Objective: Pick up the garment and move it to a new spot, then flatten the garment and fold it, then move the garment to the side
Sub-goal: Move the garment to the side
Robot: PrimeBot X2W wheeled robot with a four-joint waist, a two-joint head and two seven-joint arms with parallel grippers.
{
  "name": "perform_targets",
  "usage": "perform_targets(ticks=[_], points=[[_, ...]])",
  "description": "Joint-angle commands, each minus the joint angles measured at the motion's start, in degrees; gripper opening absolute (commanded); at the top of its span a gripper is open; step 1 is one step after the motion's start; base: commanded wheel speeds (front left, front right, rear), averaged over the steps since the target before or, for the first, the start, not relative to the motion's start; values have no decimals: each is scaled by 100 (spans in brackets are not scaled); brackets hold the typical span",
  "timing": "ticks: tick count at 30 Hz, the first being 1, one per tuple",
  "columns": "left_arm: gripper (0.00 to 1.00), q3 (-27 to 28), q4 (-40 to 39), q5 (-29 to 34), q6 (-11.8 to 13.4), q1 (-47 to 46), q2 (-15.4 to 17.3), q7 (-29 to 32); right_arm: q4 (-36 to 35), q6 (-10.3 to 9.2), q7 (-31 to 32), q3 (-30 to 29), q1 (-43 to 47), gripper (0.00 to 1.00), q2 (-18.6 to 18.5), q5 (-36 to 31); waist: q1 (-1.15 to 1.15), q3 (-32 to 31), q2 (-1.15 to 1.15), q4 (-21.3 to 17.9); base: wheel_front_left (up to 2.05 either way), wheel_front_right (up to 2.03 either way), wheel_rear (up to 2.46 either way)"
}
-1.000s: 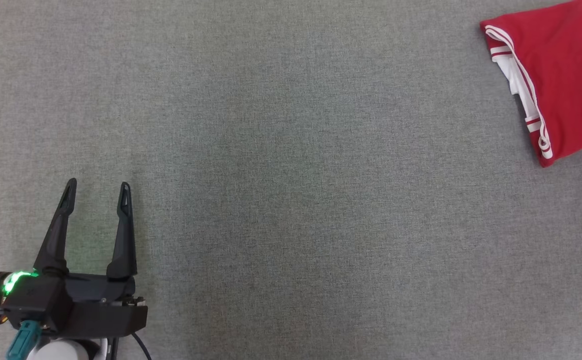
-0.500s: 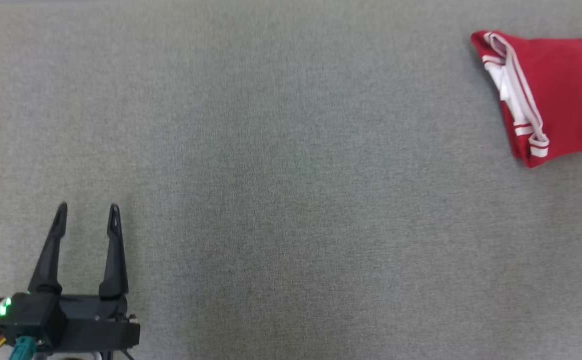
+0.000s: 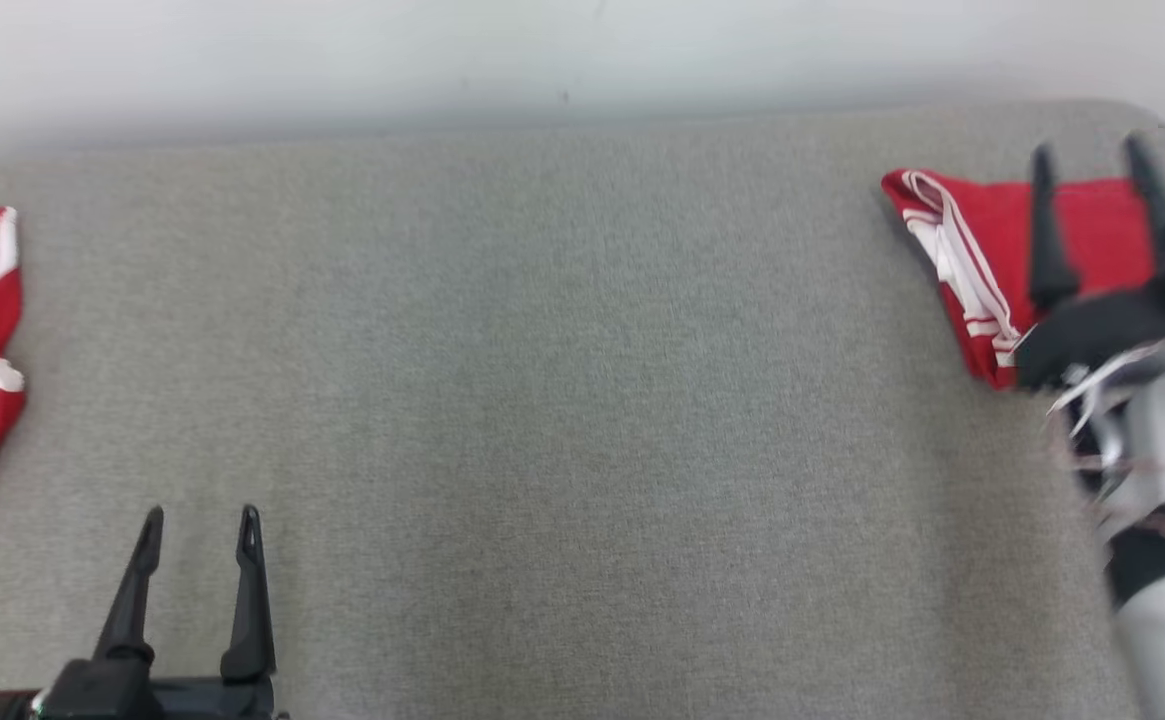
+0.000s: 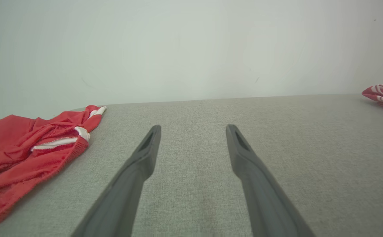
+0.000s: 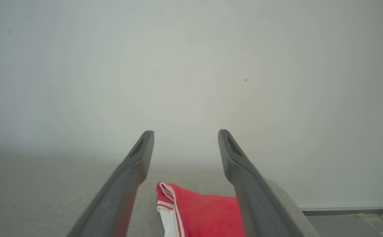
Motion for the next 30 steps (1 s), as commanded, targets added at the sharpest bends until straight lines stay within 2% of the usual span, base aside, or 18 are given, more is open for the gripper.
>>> perform_targets(ticks=[1, 7, 13, 17, 25, 30], points=[[100, 1, 27, 68, 9, 97, -16, -20, -202, 2, 0, -40, 266, 100, 132, -63, 1, -258, 0, 113, 0, 0, 0], [100, -26, 107, 118, 9, 217, -30, -21, -1301, 2, 0, -59, 1554, 100, 705, -62, 1, -507, 0, 296, 0, 0, 0], [100, -6, 246, 120, 9, 323, -76, -21, -2370, 2, 0, 141, 2846, 100, 1039, 99, 1, -755, 0, 458, 0, 0, 0], [100, 24, 282, 101, 9, 465, -116, -21, -2884, 2, 0, -47, 3499, 100, 1256, 80, 1, -888, 0, 512, 0, 0, 0], [100, 54, 356, 118, 36, 678, -171, -21, -3436, 2, 0, -224, 4435, 100, 1479, -22, 1, -1169, 0, 557, 0, 0, 0], [100, 51, 375, 120, 38, 703, -182, -21, -3475, 2, 0, -116, 4831, 100, 1509, -83, 1, -1246, 0, 587, 0, 0, 0]])
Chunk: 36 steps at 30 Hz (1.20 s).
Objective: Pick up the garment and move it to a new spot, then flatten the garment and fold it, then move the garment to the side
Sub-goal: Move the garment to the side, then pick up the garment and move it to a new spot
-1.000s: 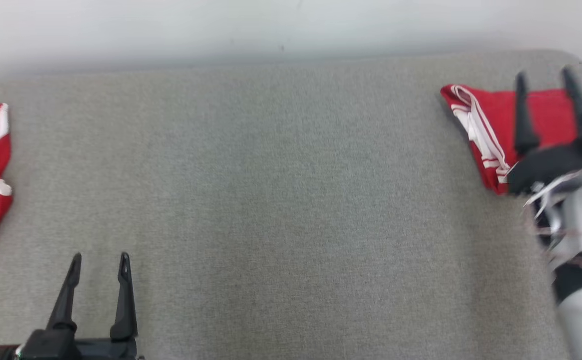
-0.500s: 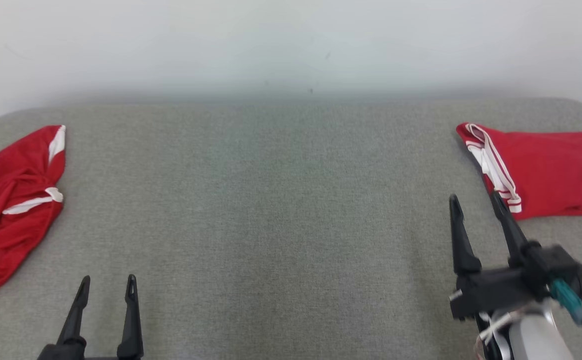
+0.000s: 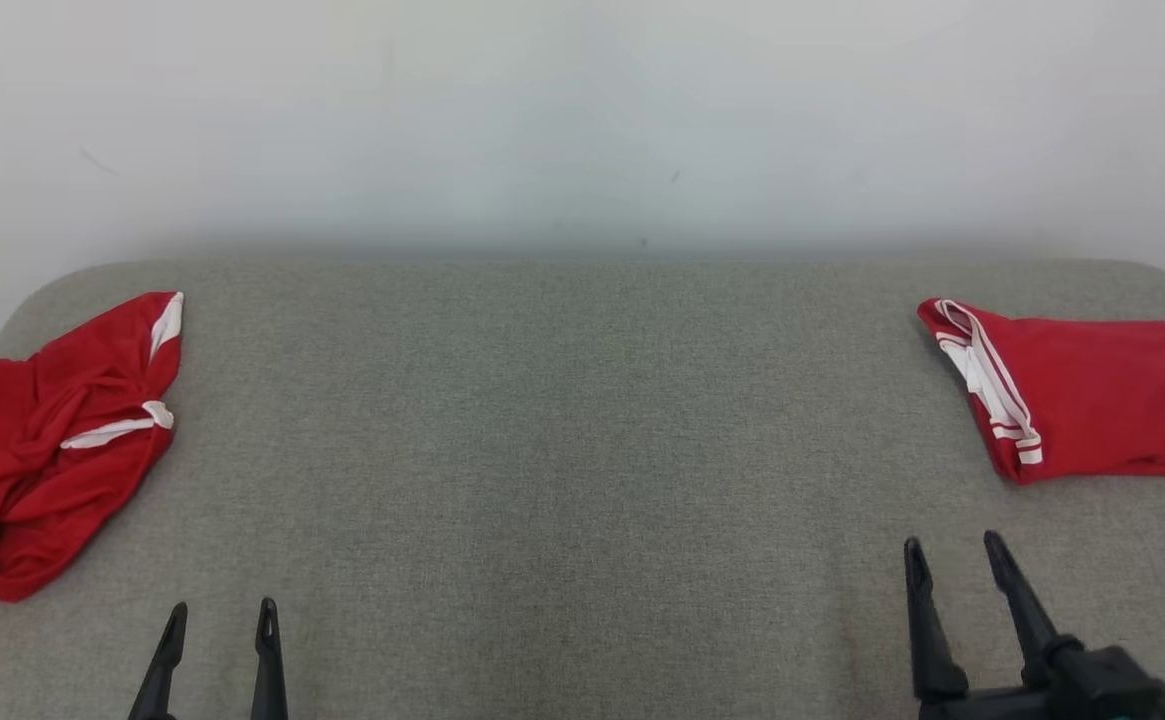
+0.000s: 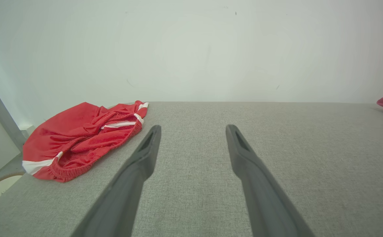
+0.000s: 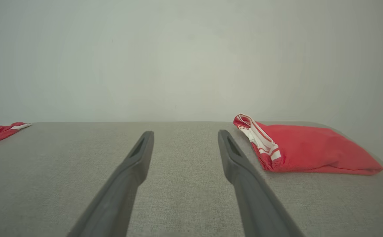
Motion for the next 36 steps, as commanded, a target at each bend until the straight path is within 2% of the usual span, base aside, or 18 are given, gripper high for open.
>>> perform_targets(ticks=[1, 15, 36], points=[[100, 3, -2, 1, 9, 65, -14, -21, 41, 2, 2, -16, 131, 100, 10, -29, 1, -42, 1, 24, 0, 0, 0], [100, 19, -7, -54, 3, 134, -31, -21, 175, 2, 2, 95, 292, 100, 18, 400, 1, -108, 1, 67, 0, 0, 0], [100, 43, 59, -78, -11, 101, -37, -21, 258, 2, 2, 31, 246, 100, 20, 418, 1, -87, 1, 98, 0, 0, 0]])
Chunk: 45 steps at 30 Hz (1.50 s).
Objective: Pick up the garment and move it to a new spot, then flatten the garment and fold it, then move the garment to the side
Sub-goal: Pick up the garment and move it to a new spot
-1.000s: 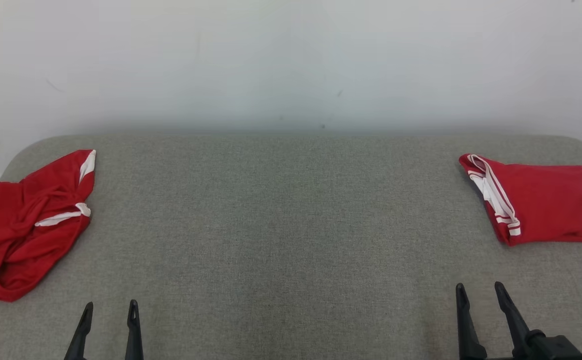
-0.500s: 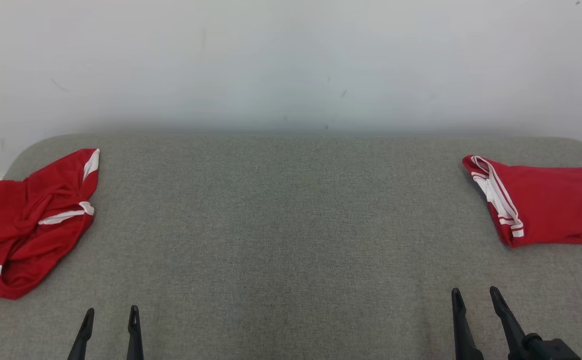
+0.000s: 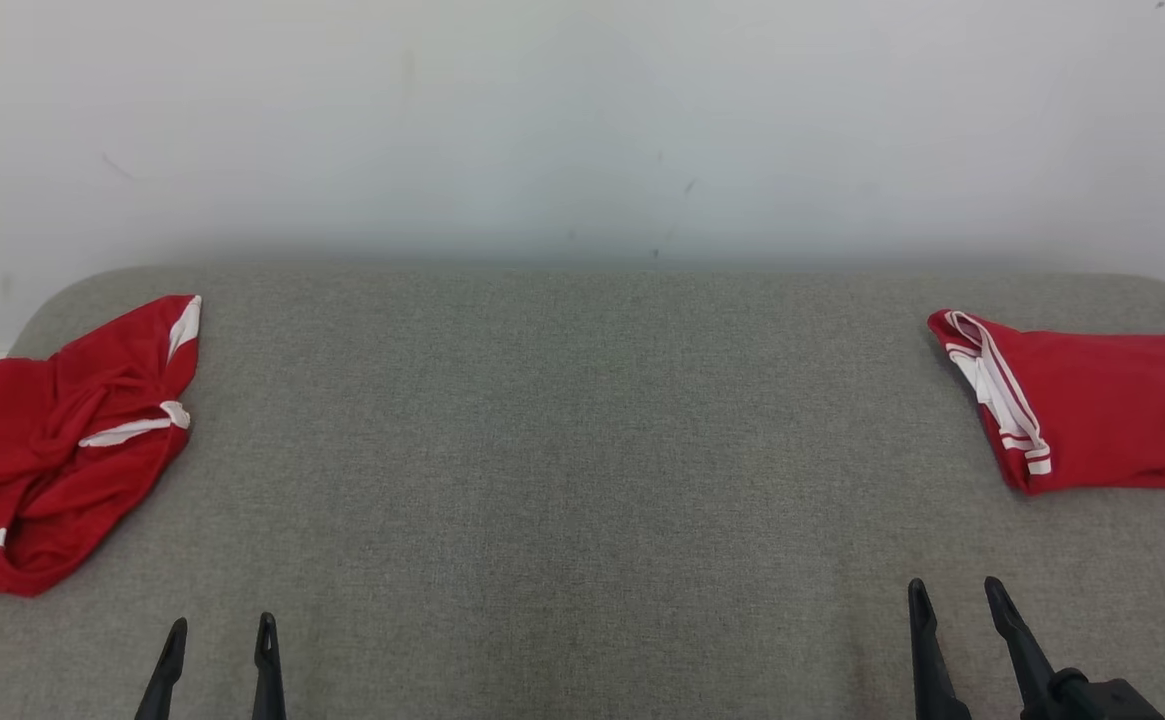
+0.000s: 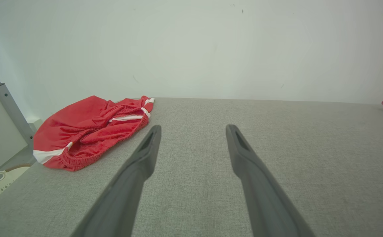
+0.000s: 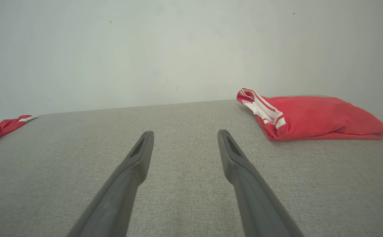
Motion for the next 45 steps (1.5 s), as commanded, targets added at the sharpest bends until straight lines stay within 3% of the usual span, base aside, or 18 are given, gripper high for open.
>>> perform_targets(ticks=[1, 12, 38, 45], points=[[100, 12, 13, -47, -9, 3, -10, -21, 23, 2, 2, -17, -44, 100, 2, 26, 0, -1, 0, 21, 0, 0, 0], [100, 16, 42, -75, 2, 15, -9, -21, 47, 2, 2, -8, 34, 100, 3, 81, 0, 16, 0, 362, 0, 0, 0], [100, 202, 262, -8, -15, 21, -8, -21, 158, 3, 2, 277, -23, 100, 2, 194, 0, -37, 0, 2521, 0, 0, 0], [100, 331, 242, -103, 18, 101, -10, -21, 215, 3, 2, 425, -143, 100, 1, 160, 0, 42, 0, 2711, 0, 0, 0]])
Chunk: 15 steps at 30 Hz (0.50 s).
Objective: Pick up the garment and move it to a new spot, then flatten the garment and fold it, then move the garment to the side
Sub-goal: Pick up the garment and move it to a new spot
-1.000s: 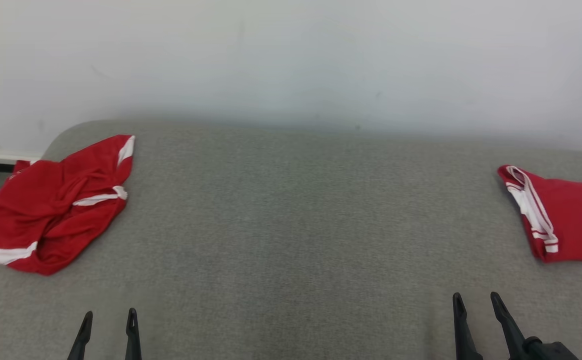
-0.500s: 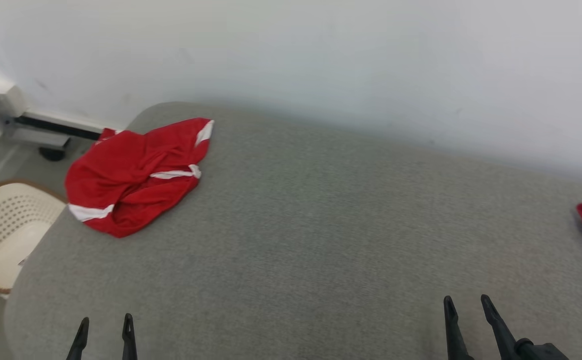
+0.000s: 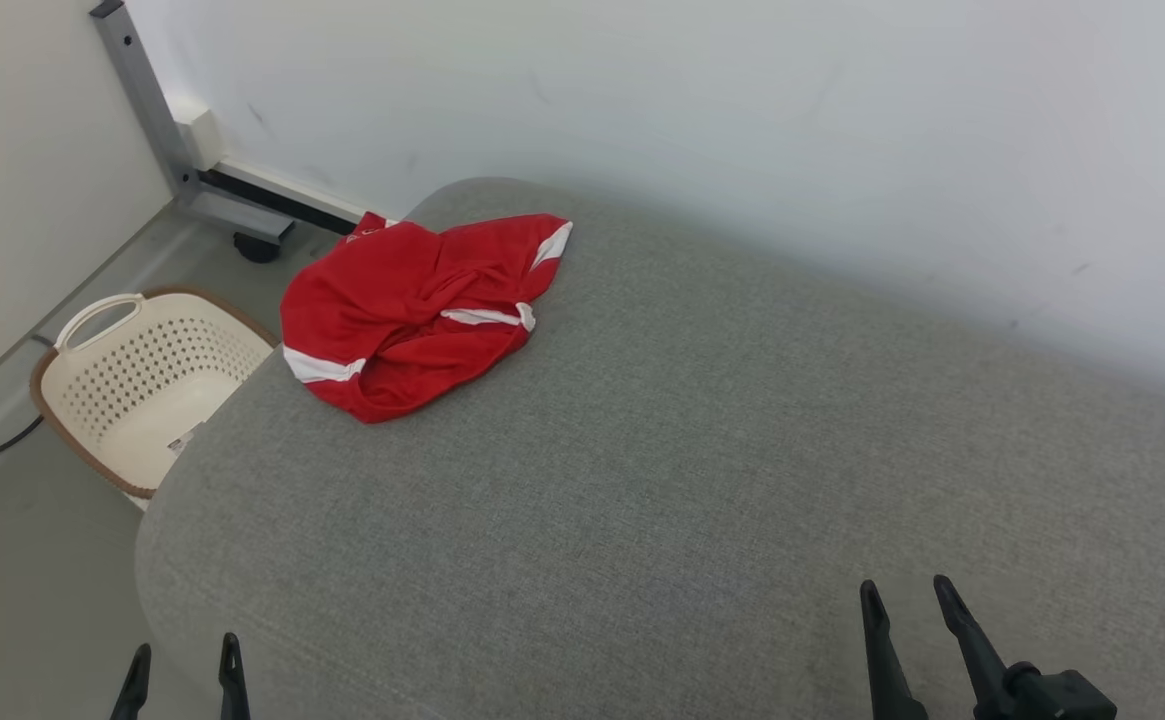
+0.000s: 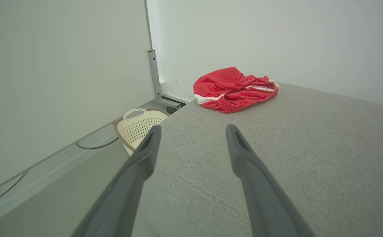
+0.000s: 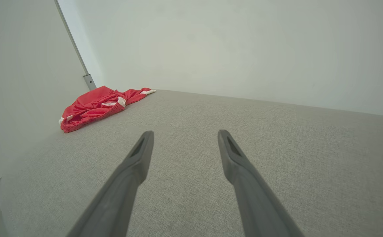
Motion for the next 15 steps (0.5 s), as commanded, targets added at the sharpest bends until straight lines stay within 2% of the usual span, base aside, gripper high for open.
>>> perform_targets(ticks=[1, 15], points=[[100, 21, -35, -75, 30, 95, -6, -21, 43, 3, 2, 33, -51, 100, 0, -30, 0, 66, 0, 83, 0, 0, 0], [100, 154, -27, -132, 78, -58, -6, -21, 104, 3, 2, 105, -181, 100, 0, -54, 0, 99, 0, 85, 0, 0, 0]])
